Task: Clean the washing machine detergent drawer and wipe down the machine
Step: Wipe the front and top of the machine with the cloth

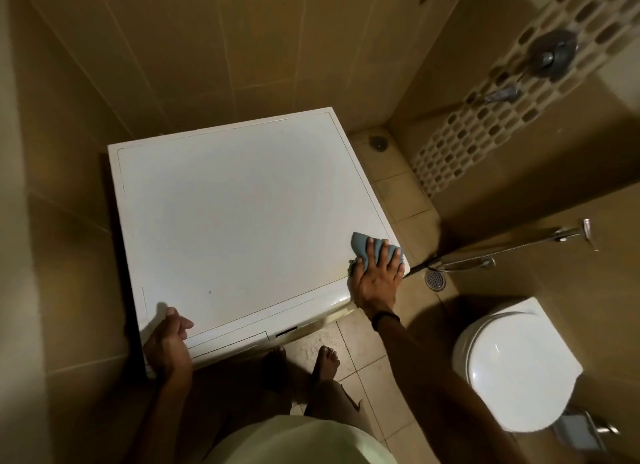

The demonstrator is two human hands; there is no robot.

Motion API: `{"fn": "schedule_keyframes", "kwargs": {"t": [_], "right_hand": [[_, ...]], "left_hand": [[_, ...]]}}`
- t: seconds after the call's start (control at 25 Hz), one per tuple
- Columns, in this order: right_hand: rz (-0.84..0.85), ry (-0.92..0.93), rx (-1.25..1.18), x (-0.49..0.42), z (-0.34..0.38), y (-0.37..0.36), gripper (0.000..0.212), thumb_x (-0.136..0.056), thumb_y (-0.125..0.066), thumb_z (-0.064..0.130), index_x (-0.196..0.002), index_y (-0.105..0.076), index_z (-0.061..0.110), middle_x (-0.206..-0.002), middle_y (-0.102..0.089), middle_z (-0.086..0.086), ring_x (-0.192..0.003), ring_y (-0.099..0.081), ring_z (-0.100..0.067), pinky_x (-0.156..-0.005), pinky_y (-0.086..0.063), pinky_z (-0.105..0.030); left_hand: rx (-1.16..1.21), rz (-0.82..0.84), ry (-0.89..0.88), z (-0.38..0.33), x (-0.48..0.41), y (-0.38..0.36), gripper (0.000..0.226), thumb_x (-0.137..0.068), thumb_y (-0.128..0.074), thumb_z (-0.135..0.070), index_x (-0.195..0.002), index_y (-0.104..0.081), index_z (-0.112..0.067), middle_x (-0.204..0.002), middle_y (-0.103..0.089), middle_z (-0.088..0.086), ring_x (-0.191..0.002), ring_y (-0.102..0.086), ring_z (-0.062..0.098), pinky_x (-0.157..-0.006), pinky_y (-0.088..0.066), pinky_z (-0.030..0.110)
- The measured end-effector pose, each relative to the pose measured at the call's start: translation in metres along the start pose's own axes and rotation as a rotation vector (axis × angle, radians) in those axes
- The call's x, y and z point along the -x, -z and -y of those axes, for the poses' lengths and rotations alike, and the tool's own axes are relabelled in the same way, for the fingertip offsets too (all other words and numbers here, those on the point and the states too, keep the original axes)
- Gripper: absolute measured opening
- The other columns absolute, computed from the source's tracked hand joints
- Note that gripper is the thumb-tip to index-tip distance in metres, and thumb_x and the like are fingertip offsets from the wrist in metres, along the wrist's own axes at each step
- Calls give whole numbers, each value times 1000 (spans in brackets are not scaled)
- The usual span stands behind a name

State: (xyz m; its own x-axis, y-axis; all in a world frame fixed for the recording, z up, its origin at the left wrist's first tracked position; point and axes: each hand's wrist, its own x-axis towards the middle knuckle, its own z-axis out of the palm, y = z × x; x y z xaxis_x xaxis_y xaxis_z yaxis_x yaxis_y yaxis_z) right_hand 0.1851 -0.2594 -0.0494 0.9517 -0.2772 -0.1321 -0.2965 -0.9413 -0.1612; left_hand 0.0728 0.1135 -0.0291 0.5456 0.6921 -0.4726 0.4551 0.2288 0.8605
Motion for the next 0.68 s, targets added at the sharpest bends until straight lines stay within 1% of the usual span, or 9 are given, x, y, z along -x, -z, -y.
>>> {"fn": "schedule_keyframes", "kwargs": {"t": [0.08,0.2,0.28,0.36,0.44,0.52,0.56,0.6,0.68], "right_hand": [[33,-77,-6,-18,-17,-3,63,-102,-11,51,-161,-4,28,-169,-2,-8,-153,0,-41,-121,-3,-59],[91,-149,-117,-22,-35,-9,68,-100,-10,49,-160,-11,18,-167,-11,-13,-152,-10,-40,-123,-10,-57],[106,-328,-473,2,-30,1,74,-96,-16,51,-156,-24,10,-160,-28,-19,-145,-30,-38,-118,-30,-51],[160,-647,-974,43,-22,30,74,-93,-23,58,-142,-46,7,-135,-56,-23,-114,-56,-38,-93,-51,-47],[355,-834,-1542,87,-10,72,55,-97,-35,50,-124,-59,8,-116,-65,-24,-100,-60,-37,-84,-54,-45],[439,-812,-1894,120,-6,107,51,-91,-46,40,-122,-61,3,-116,-64,-24,-99,-63,-36,-82,-56,-42],[456,-795,-2014,132,-7,123,55,-91,-48,37,-131,-56,0,-125,-60,-26,-107,-61,-38,-89,-56,-44],[485,-773,-2104,141,-7,137,60,-93,-47,36,-141,-48,-1,-139,-50,-27,-122,-54,-40,-105,-48,-48],[513,-708,-2185,156,-8,160,72,-97,-46,44,-153,-31,2,-158,-28,-24,-143,-31,-39,-125,-13,-50]], "left_hand": [[2,11,6,-4,2,0,46,-101,-55,-36,-61,-63,-15,-64,-56,7,-61,-43,13,-63,-34,28],[17,46,11,-9,1,4,47,-103,-52,-33,-63,-62,-11,-65,-51,13,-58,-42,13,-62,-32,28],[13,59,3,-7,-1,6,47,-104,-51,-32,-64,-60,-7,-64,-49,12,-57,-41,13,-62,-32,28],[43,76,3,-8,0,5,47,-104,-51,-30,-63,-62,-10,-64,-49,12,-59,-41,14,-63,-31,30],[53,108,-10,-9,1,6,49,-101,-51,-30,-55,-65,-21,-62,-52,11,-60,-40,15,-65,-31,32],[54,131,12,-11,-1,8,47,-98,-51,-33,-55,-68,-25,-58,-60,0,-62,-38,13,-65,-30,30],[45,121,40,-12,-1,6,43,-98,-51,-37,-62,-71,-25,-62,-62,-2,-63,-39,13,-63,-29,29],[-3,97,76,-14,0,2,39,-98,-50,-41,-76,-75,-21,-71,-64,3,-64,-41,12,-62,-29,28],[-133,158,131,-26,21,-23,52,-104,-48,-47,-111,-72,-2,-83,-60,10,-66,-45,13,-61,-30,28]]}}
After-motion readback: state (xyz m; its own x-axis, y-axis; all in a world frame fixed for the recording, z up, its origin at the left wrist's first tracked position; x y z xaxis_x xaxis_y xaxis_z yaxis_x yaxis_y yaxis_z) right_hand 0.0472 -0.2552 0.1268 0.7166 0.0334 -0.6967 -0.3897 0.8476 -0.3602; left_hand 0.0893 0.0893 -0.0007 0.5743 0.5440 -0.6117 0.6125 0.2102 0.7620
